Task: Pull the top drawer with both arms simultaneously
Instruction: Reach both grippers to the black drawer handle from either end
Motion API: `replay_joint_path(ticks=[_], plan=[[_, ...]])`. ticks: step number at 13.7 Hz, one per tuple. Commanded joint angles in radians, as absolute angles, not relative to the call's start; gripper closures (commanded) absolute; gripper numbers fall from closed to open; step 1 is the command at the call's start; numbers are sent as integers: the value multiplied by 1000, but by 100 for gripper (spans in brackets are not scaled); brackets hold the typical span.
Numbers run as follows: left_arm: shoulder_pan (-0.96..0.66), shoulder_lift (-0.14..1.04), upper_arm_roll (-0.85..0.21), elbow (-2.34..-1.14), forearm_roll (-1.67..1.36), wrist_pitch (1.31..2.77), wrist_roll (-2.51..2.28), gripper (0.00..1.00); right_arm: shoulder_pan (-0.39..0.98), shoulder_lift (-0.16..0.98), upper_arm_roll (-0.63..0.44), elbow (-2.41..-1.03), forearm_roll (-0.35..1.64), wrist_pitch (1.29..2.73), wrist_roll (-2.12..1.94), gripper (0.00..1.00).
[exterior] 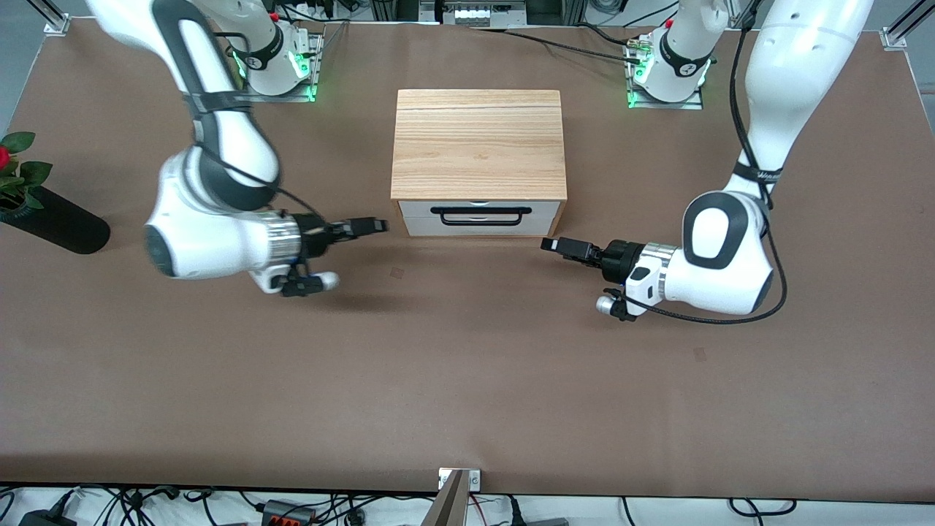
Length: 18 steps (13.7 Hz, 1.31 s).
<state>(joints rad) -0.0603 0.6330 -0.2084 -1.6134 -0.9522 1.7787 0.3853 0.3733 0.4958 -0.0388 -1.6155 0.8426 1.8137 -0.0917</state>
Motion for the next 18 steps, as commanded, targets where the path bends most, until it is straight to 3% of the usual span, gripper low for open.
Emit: replay_joint_path(ticks=[1, 6, 9, 11, 14, 16, 18], plan=[[-55, 721, -215, -1603, -1084, 1692, 520, 0, 376, 523, -46, -1644, 1025, 1830, -240, 0], [-104, 762, -215, -1652, -1190, 1657, 603, 0, 416, 577, -46, -1787, 1475, 1884, -636, 0], [-118, 775, -216, -1651, -1192, 1625, 614, 9, 451, 589, -45, -1847, 1632, 1881, -744, 0], [-118, 773, -216, -1651, -1190, 1614, 617, 20, 463, 589, -46, -1859, 1641, 1881, -749, 21], [-117, 775, -215, -1652, -1193, 1617, 698, 40, 465, 598, -46, -1868, 1641, 1879, -779, 28], [-117, 782, -215, -1654, -1195, 1618, 747, 46, 465, 603, -46, -1888, 1643, 1868, -827, 28], [-117, 787, -215, -1654, -1196, 1623, 805, 54, 472, 603, -44, -1899, 1641, 1868, -844, 38]])
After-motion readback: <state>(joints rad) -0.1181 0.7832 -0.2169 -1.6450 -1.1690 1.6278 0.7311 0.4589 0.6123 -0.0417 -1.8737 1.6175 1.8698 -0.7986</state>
